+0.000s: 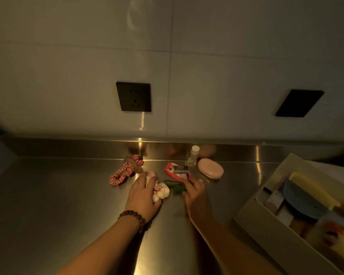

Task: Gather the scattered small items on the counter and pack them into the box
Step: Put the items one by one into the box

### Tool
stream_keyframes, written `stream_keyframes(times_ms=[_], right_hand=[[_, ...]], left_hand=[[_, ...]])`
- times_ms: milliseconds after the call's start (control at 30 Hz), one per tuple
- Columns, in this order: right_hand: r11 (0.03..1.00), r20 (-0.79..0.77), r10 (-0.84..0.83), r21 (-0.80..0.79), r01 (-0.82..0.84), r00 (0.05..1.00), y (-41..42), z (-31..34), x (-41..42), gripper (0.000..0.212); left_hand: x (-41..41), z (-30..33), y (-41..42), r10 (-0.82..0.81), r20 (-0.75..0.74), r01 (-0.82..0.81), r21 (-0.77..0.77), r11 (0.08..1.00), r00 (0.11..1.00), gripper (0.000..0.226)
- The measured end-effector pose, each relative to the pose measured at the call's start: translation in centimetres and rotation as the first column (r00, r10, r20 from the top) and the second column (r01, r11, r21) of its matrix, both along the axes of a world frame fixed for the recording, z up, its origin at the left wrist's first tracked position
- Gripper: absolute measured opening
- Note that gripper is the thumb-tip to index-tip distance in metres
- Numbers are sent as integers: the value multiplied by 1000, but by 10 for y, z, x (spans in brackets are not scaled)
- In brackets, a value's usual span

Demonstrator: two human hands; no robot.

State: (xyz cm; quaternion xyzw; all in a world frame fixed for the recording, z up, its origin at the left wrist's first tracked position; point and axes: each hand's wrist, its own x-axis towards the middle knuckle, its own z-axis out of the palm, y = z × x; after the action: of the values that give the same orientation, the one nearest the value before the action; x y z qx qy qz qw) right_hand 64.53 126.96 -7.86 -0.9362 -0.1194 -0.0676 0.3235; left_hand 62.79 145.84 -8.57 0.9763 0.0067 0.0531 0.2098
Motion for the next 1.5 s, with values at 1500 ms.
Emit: stream_keyframes(times_ms=[1500], right_hand=[[824,20,-555,148,546,832,-325,216,-109,19]], left_hand=[[-9,160,-323,-668,-40,665,-71,744,743,61]])
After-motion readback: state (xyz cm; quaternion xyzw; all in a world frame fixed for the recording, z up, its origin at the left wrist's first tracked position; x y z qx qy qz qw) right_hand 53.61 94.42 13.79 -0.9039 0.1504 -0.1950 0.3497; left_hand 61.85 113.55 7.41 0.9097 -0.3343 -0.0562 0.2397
